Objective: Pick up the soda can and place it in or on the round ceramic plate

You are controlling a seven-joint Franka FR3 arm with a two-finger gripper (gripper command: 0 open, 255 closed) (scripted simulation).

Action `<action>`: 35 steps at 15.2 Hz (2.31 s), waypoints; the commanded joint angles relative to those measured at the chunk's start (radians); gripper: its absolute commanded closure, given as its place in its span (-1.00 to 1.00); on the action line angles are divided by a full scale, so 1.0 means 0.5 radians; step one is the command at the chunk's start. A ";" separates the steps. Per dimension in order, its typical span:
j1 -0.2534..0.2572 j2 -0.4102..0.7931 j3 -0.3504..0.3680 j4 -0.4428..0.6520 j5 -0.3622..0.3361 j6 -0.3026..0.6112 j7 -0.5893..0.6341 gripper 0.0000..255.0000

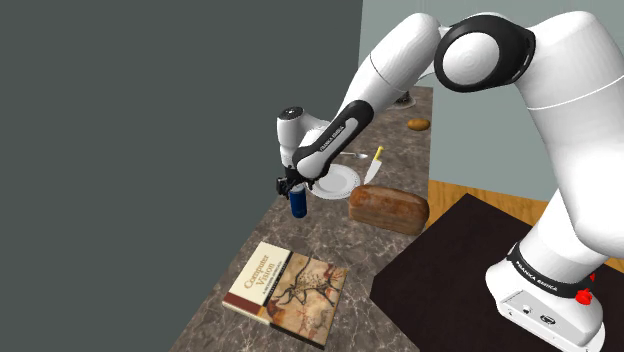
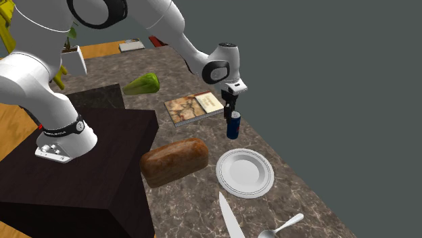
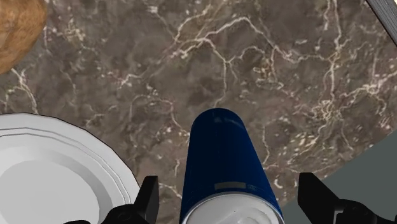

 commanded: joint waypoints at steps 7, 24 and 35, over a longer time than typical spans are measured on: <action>0.002 0.039 -0.009 0.018 -0.008 0.023 0.002 -1.00; -0.019 -0.088 0.022 -0.016 0.024 -0.071 -0.027 1.00; -0.054 -0.298 0.074 -0.037 0.088 -0.258 -0.086 1.00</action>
